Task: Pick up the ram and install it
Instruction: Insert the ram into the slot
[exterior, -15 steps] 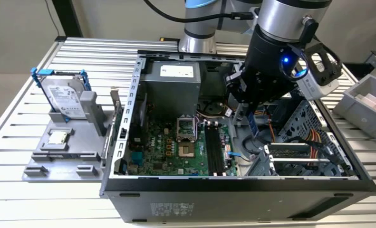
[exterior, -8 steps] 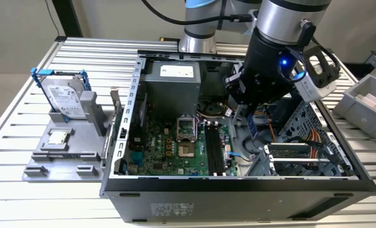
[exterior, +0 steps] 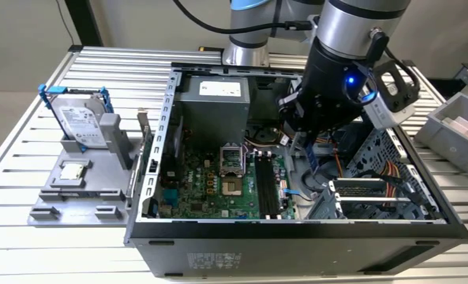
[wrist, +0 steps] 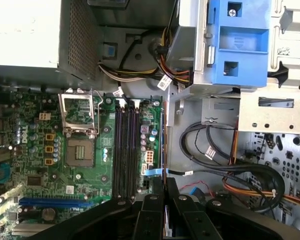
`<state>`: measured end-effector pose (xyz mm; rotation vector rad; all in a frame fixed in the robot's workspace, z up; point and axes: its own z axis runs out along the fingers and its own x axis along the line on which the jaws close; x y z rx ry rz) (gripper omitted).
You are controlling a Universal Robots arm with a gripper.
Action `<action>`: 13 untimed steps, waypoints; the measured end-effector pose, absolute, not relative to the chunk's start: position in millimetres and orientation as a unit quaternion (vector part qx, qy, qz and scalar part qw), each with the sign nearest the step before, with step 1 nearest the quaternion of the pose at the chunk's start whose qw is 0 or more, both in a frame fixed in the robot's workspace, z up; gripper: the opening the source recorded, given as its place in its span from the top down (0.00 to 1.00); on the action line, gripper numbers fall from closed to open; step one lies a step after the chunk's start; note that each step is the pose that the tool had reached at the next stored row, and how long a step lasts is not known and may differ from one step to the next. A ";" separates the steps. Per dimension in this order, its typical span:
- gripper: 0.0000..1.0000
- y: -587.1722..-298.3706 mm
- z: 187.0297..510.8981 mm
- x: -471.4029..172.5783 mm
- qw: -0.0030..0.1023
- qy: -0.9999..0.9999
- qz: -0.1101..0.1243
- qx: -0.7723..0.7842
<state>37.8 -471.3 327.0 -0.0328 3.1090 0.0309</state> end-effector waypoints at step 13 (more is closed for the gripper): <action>1.00 -470.5 320.4 36.2 0.016 1.000 0.010 -0.009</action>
